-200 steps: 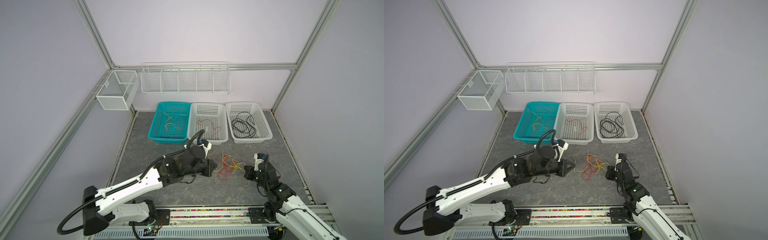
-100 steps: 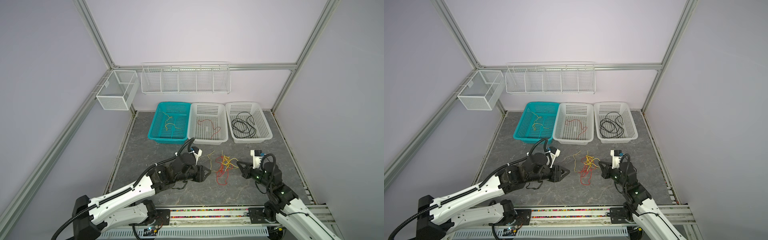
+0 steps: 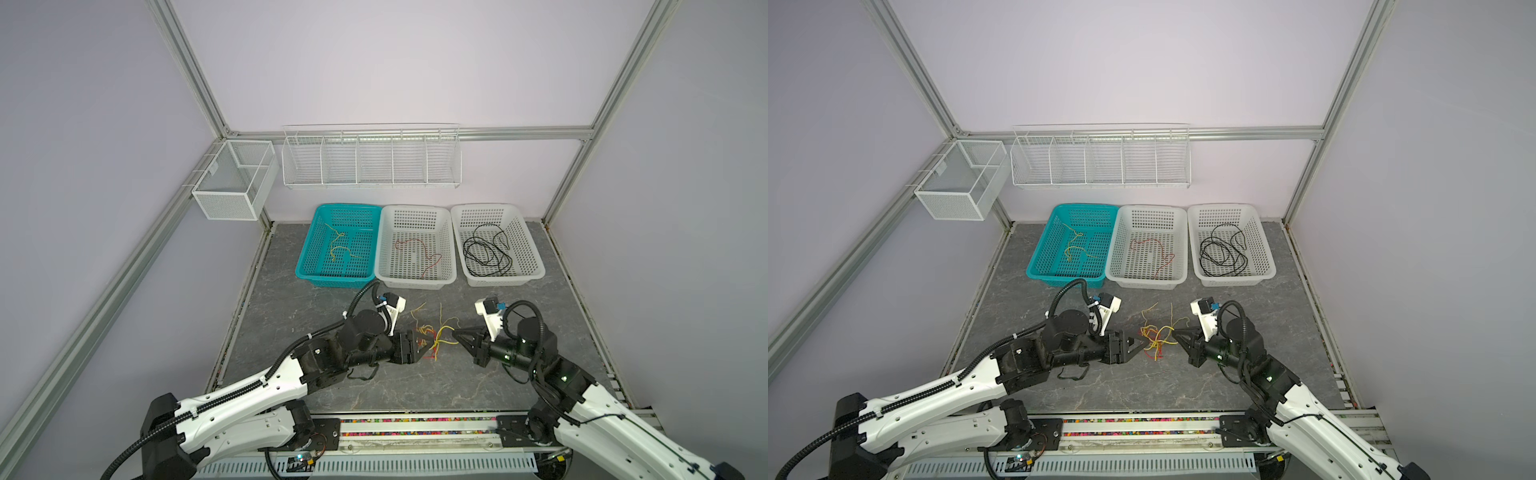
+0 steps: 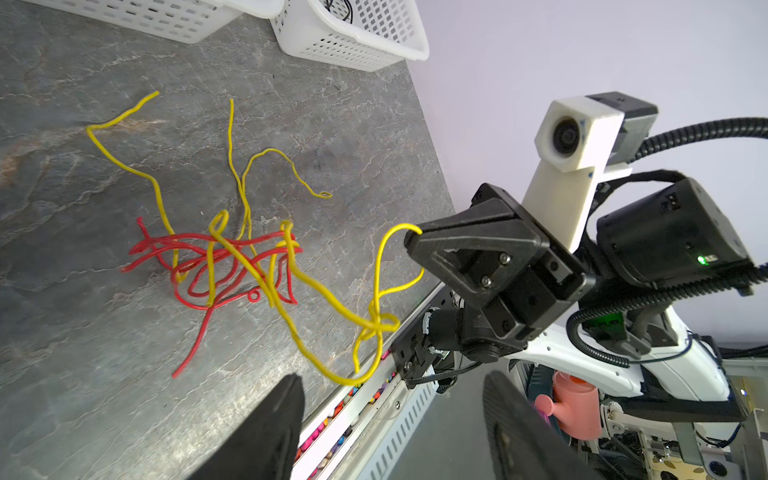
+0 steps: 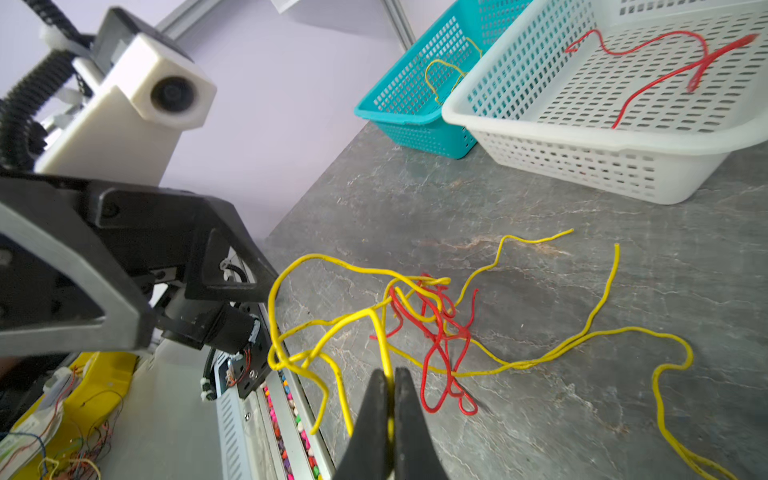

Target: Untangle the cables

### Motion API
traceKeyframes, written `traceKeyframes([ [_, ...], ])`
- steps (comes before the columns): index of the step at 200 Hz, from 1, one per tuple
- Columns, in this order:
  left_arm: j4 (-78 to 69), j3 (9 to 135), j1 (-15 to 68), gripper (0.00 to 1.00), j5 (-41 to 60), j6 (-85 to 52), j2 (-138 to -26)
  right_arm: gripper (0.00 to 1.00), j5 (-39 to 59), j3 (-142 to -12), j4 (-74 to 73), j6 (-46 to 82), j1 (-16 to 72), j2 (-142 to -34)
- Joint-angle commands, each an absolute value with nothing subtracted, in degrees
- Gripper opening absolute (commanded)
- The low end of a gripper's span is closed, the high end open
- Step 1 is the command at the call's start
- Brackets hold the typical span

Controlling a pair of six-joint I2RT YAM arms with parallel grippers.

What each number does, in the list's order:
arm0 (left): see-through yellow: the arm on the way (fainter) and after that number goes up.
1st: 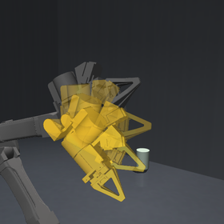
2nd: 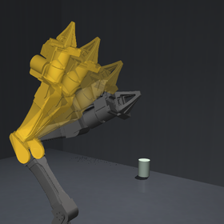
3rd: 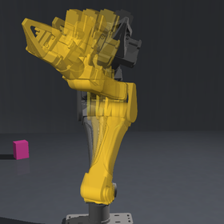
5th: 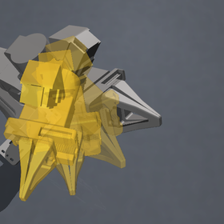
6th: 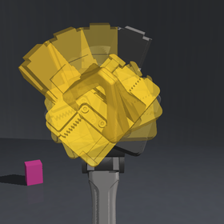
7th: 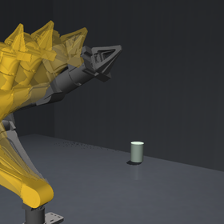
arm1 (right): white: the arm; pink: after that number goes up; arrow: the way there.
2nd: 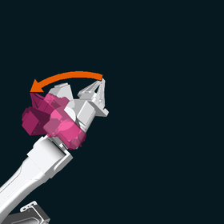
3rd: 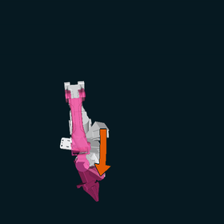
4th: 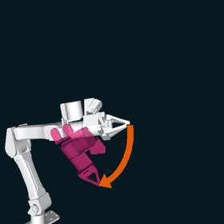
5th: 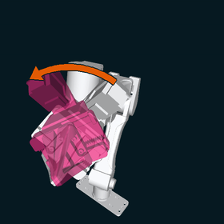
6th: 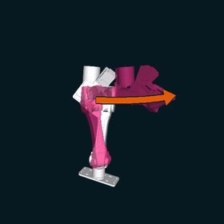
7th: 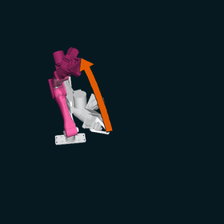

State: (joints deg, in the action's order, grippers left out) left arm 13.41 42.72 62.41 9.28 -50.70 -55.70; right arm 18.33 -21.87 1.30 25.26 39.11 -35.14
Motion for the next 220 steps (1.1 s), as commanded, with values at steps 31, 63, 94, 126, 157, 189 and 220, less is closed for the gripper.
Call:
traceKeyframes([
  [31, 7.03, 39.00, 62.67, 0.64, 11.02, -54.39, -55.61, 0.06, 17.80, -22.72, -3.19, 20.08, 43.01, -36.04],
  [63, 5.44, 37.11, 62.67, 0.54, 12.22, -55.39, -55.78, 0.06, 16.97, -21.73, -5.59, 19.52, 43.90, -35.77],
  [94, 7.11, 36.65, 62.67, 0.46, 11.30, -55.10, -55.20, 0.06, 18.96, -21.07, -8.20, 19.03, 44.81, -35.81],
  [126, 7.78, 37.45, 62.62, 0.26, 10.35, -53.75, -56.05, 0.06, 19.70, -21.11, -8.37, 17.95, 46.02, -36.04],
  [157, 11.54, 39.38, 62.57, 0.04, 7.53, -51.75, -54.91, 0.06, 19.54, -21.28, -6.84, 17.71, 46.33, -35.46],
  [189, 16.82, 41.82, 61.50, 0.00, 4.20, -50.06, -51.43, 0.06, 17.70, -20.86, -4.04, 17.75, 46.42, -33.57],
  [220, 21.47, 44.76, 61.08, 0.00, 0.96, -48.80, -47.78, 0.21, 14.10, -20.14, -1.11, 19.10, 46.48, -31.35],
])
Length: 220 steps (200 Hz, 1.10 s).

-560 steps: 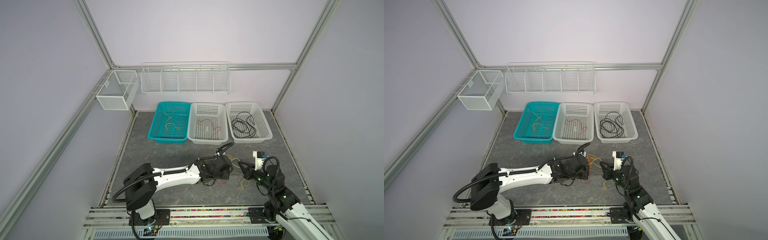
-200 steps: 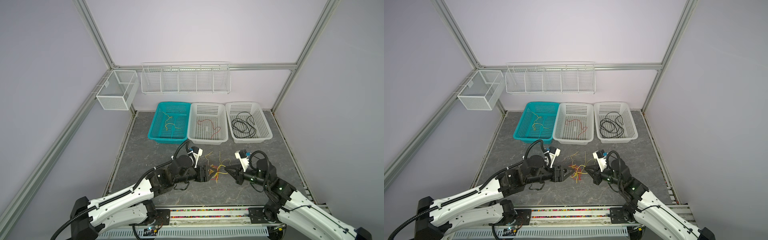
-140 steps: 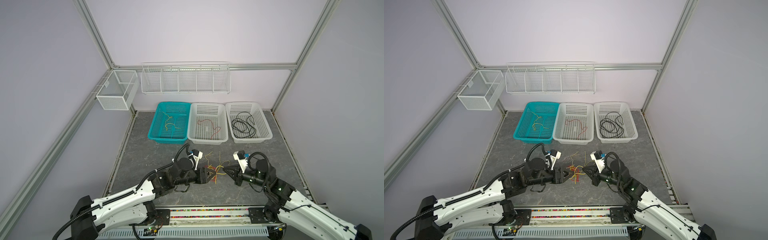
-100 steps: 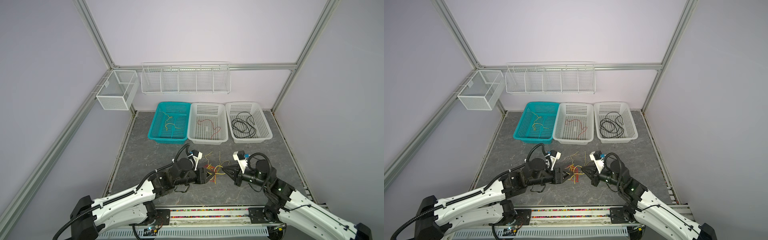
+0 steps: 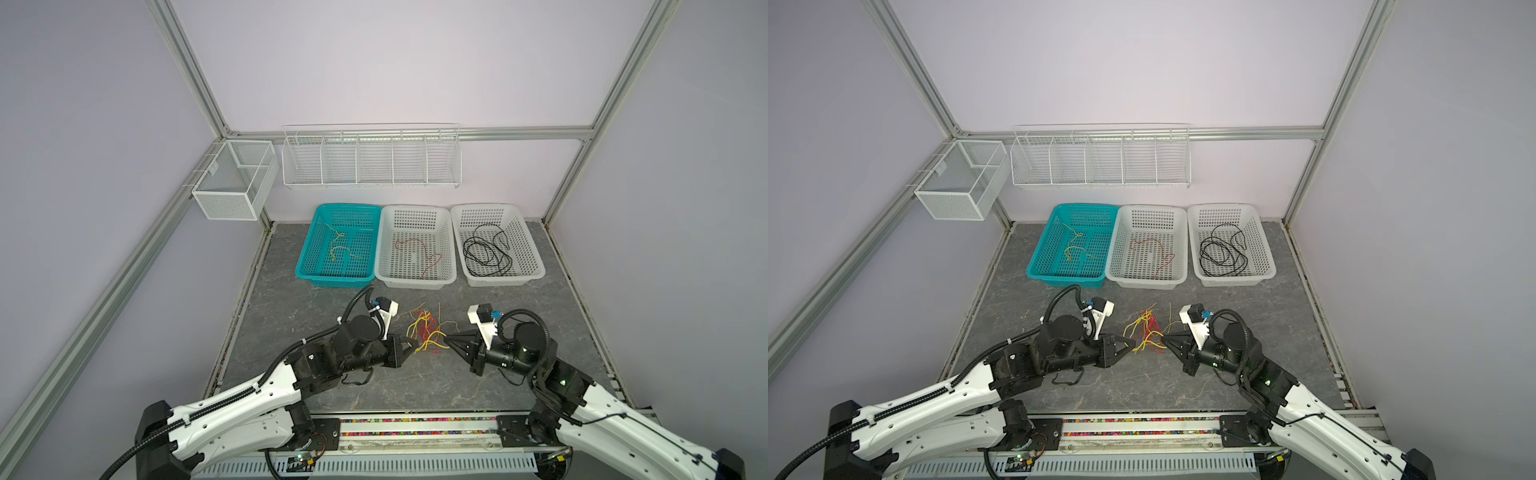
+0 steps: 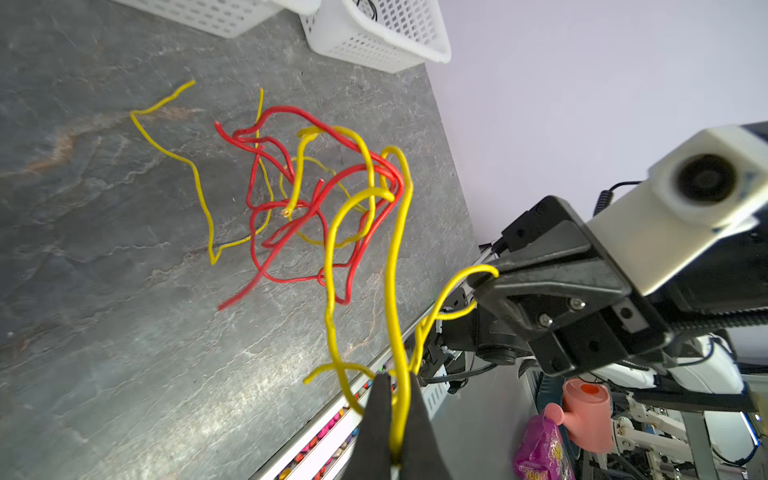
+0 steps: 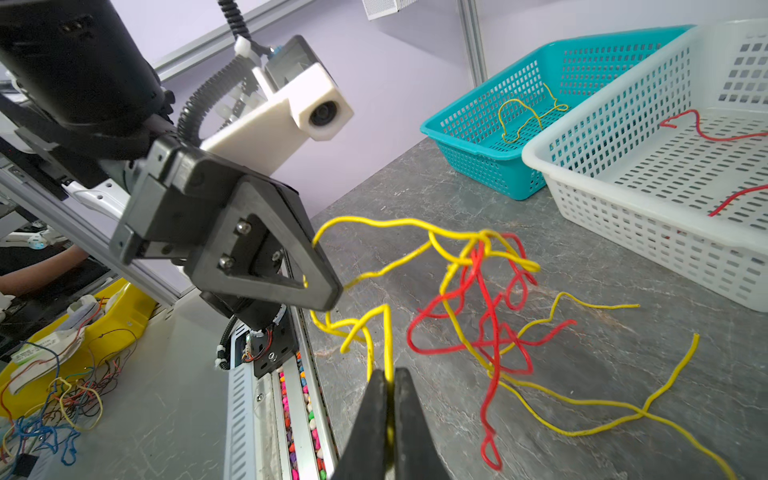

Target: Untangle the cables

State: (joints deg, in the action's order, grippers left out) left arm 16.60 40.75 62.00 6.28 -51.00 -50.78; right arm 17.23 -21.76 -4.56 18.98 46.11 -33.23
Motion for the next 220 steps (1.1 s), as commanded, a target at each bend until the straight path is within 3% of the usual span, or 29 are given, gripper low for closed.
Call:
traceKeyframes([
  [1, 21.63, 44.88, 61.08, 0.00, 0.92, -48.79, -47.71, 0.22, 13.99, -20.09, -1.04, 19.17, 46.49, -31.27],
  [25, 24.11, 46.54, 61.08, 0.00, -0.16, -48.50, -45.95, 0.55, 11.92, -18.87, -0.48, 20.92, 46.42, -29.43],
  [64, 24.61, 47.35, 61.11, 0.00, -0.42, -49.12, -43.50, 0.68, 12.13, -17.89, -1.92, 21.64, 46.45, -29.71],
  [99, 23.58, 47.96, 61.08, 0.00, 1.73, -49.32, -43.68, 0.71, 12.36, -19.27, -8.28, 21.75, 46.41, -34.95],
  [155, 20.25, 46.45, 61.13, 0.00, 4.82, -51.04, -43.51, 0.71, 13.62, -24.96, -20.68, 20.39, 46.75, -53.18],
  [203, 19.60, 45.08, 61.17, 0.00, 5.61, -51.95, -42.32, 0.60, 13.34, -30.15, -28.29, 20.63, 48.29, -64.29],
  [220, 19.76, 44.79, 61.17, 0.00, 5.49, -52.12, -41.26, 0.51, 13.25, -31.66, -30.02, 20.57, 48.76, -67.34],
])
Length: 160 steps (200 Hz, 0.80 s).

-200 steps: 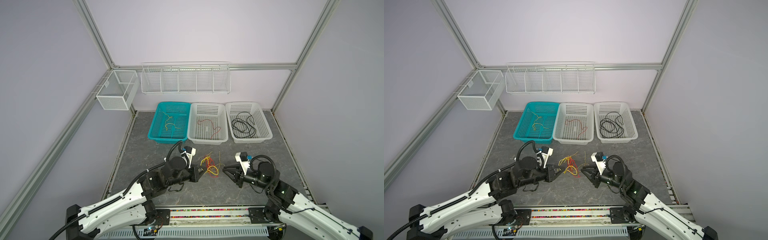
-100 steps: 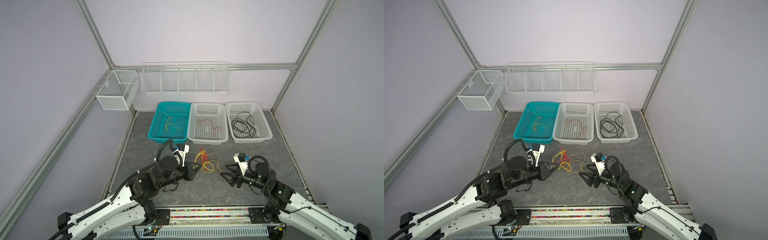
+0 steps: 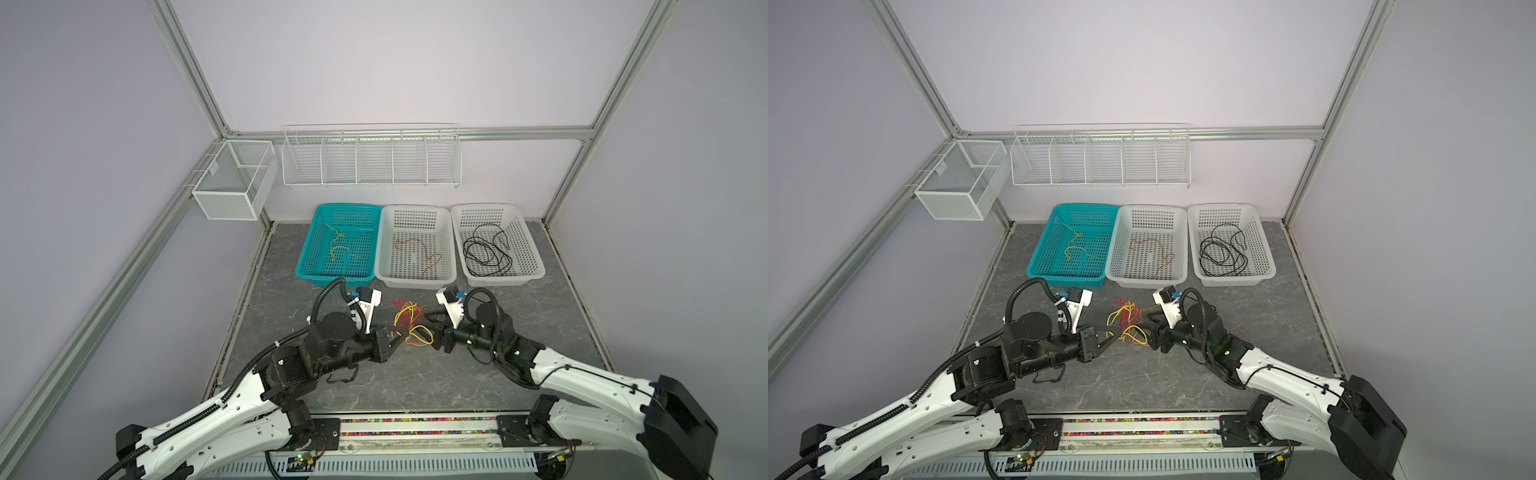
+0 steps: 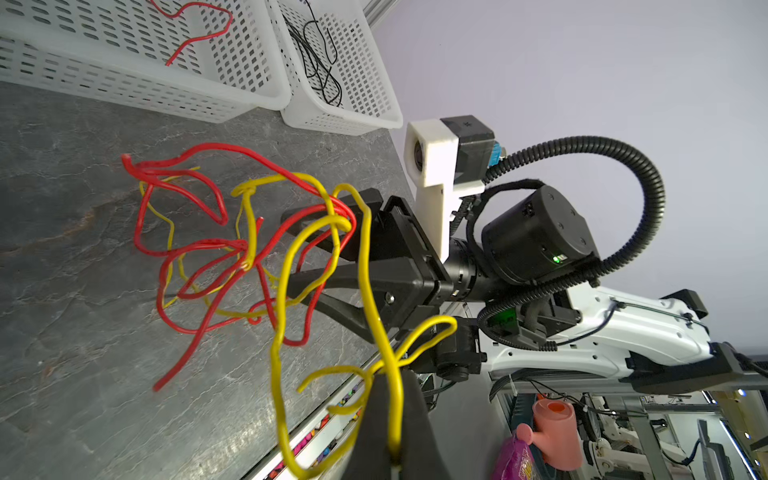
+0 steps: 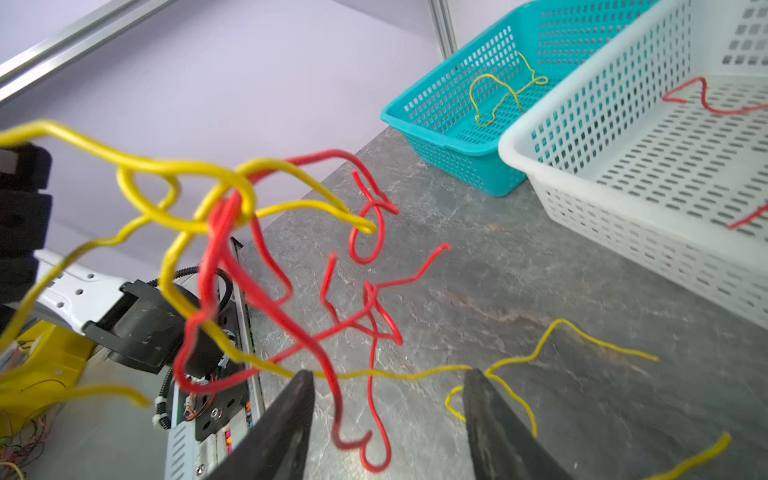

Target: Untangle the cables

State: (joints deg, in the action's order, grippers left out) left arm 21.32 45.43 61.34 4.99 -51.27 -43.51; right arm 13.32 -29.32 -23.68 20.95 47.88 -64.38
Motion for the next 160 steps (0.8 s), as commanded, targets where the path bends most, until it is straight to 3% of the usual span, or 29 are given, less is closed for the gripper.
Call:
traceKeyframes([
  [1, 19.77, 44.76, 61.17, 0.00, 5.51, -52.12, -41.19, 0.50, 13.26, -31.74, -30.08, 20.57, 48.81, -67.51],
  [10, 19.94, 44.77, 61.17, 0.00, 5.45, -52.21, -40.88, 0.43, 13.15, -32.31, -30.51, 20.52, 49.12, -68.79],
  [26, 21.28, 44.91, 61.13, 0.00, 4.77, -52.06, -39.90, 0.19, 10.67, -32.29, -30.42, 20.42, 49.65, -69.48],
  [45, 26.36, 46.19, 61.17, 0.00, 1.84, -51.01, -37.57, 0.07, 5.27, -31.05, -28.04, 20.39, 49.82, -67.81],
  [93, 43.84, 52.44, 61.17, 0.00, -10.42, -48.38, -28.58, 0.06, -4.42, -27.43, -16.77, 24.96, 46.08, -64.99],
  [160, 61.84, 61.00, 61.17, 0.00, -20.84, -44.84, -25.86, 0.06, -0.12, -23.60, -8.36, 33.80, 33.20, -60.22],
])
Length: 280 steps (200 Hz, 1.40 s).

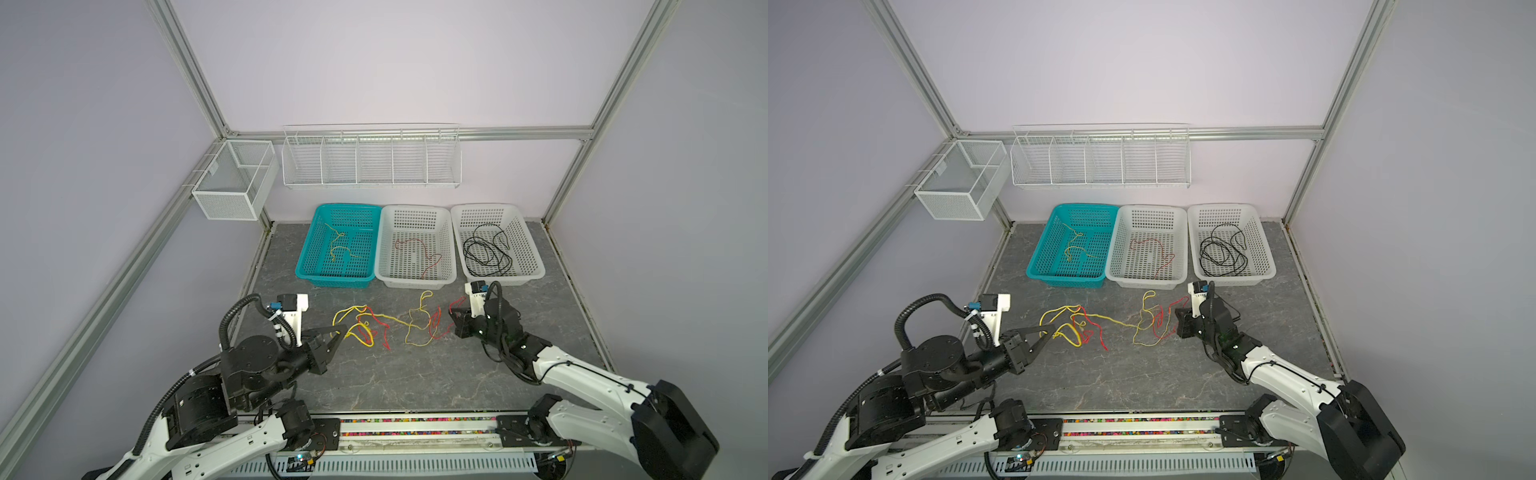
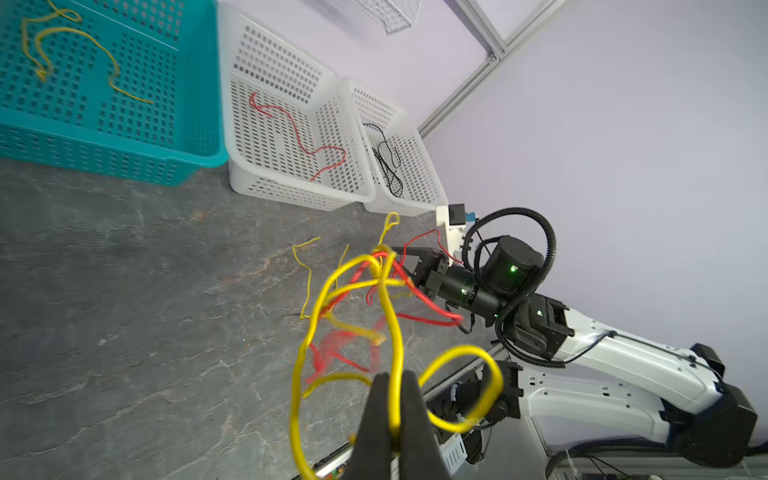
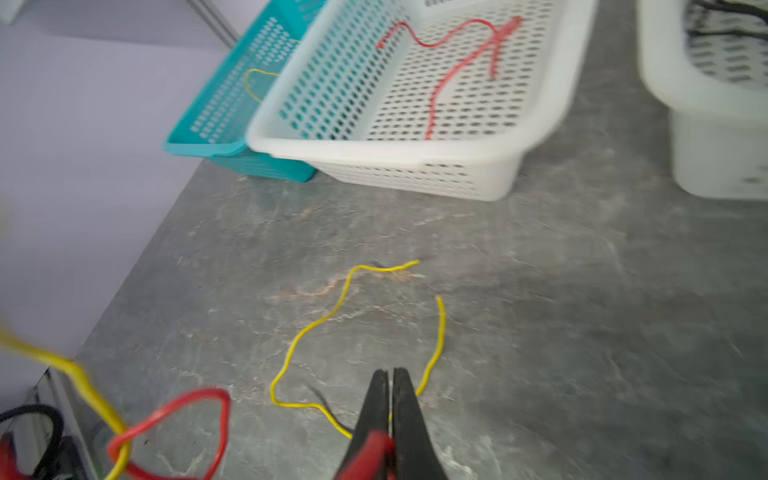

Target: Untangle the cables

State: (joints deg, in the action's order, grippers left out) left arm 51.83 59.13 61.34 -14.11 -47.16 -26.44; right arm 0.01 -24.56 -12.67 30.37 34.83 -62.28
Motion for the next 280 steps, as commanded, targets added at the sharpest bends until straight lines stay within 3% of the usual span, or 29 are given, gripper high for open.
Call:
traceKeyframes([
  [1, 62.08, 61.08, 61.22, 0.00, -20.97, -44.79, -25.85, 0.06, -0.19, -23.58, -8.27, 33.86, 33.13, -60.17],
  [76, 69.65, 63.55, 61.17, 0.00, -26.15, -42.43, -24.41, 0.06, 3.98, -24.58, -6.10, 35.06, 29.31, -65.34],
  [130, 72.04, 64.07, 61.17, 0.00, -28.18, -40.63, -24.62, 0.06, -7.10, -29.68, 8.51, 29.49, 29.33, -63.89],
  [173, 75.10, 63.82, 61.17, 0.00, -30.14, -39.83, -25.85, 0.06, -5.21, -34.10, 15.79, 25.09, 29.35, -67.21],
  [190, 74.44, 62.75, 61.17, 0.00, -29.32, -39.61, -25.71, 0.06, -2.36, -33.63, 14.83, 24.83, 29.29, -67.19],
  [214, 69.99, 60.00, 61.17, 0.00, -24.48, -38.93, -25.74, 0.06, 11.67, -32.92, 7.80, 23.55, 30.39, -68.21],
  [230, 65.85, 58.07, 61.17, 0.00, -20.89, -38.89, -26.46, 0.06, 12.49, -35.19, 8.28, 20.63, 34.58, -69.74],
  [257, 58.75, 56.60, 61.17, 0.00, -14.26, -38.15, -28.48, 0.21, 6.29, -36.78, 8.84, 17.89, 40.90, -68.29],
  [280, 55.12, 57.29, 61.17, 0.00, -10.61, -37.37, -29.83, 0.42, 7.05, -35.87, 7.07, 17.74, 41.36, -63.29],
])
